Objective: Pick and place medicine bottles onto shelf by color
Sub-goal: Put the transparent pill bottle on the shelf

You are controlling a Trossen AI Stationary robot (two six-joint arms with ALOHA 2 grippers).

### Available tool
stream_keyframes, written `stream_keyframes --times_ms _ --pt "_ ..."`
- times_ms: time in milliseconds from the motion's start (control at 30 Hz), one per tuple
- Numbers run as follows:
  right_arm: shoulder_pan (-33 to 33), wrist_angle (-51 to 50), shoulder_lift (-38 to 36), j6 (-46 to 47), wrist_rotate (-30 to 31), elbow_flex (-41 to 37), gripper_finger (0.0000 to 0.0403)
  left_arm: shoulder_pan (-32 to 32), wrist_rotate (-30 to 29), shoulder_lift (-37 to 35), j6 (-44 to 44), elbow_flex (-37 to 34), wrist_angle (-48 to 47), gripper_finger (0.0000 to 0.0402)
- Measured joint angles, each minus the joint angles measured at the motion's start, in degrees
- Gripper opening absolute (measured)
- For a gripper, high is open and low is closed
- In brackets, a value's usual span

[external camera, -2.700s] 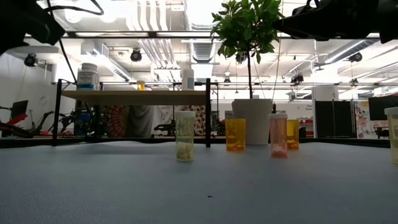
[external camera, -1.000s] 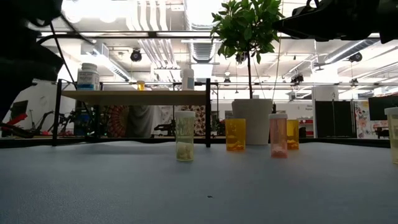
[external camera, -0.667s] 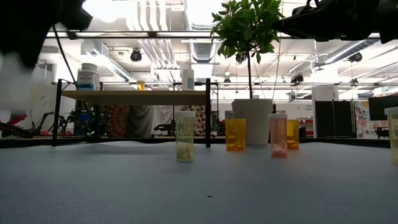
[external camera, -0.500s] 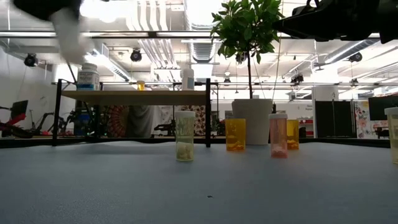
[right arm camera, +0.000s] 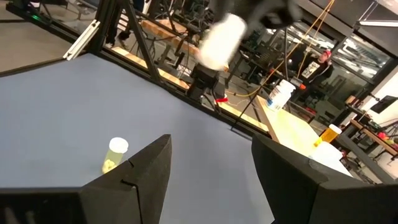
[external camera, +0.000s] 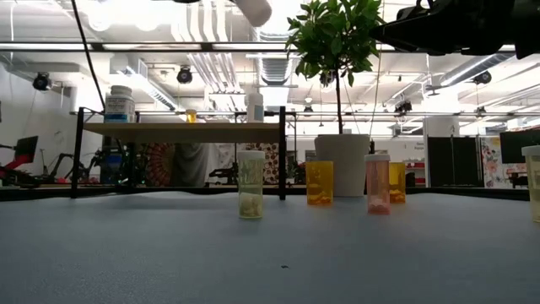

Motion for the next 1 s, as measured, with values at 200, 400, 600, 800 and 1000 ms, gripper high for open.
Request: stream_keyframes --times_ms 200,400,600,800,1000 --pt "0.02 -0.02 0.0 0.0 0.0 0.0 0.0215 9.46 -1.86 1.5 8.74 7.33 -13.56 0.0124" --pt "0.0 0.24 0.0 -0.33 0.0 0.0 0.0215 20.86 -1.88 1.6 17.76 8.82 -15.06 0.0124" --pt "0.02 0.39 0.02 -0.44 0.0 0.0 0.0215 31.58 0.03 2.62 23.35 7.23 -14.61 0.0124" --pt "0.0 0.42 0.0 -0.68 0.02 0.0 0.0215 36.31 0.23 7.14 25.74 6.34 -14.41 0.0124" --pt "0.02 0.36 0.02 -0.66 0.02 0.0 0.0215 37.18 -0.26 12.51 27.07 6.28 -14.79 0.0124"
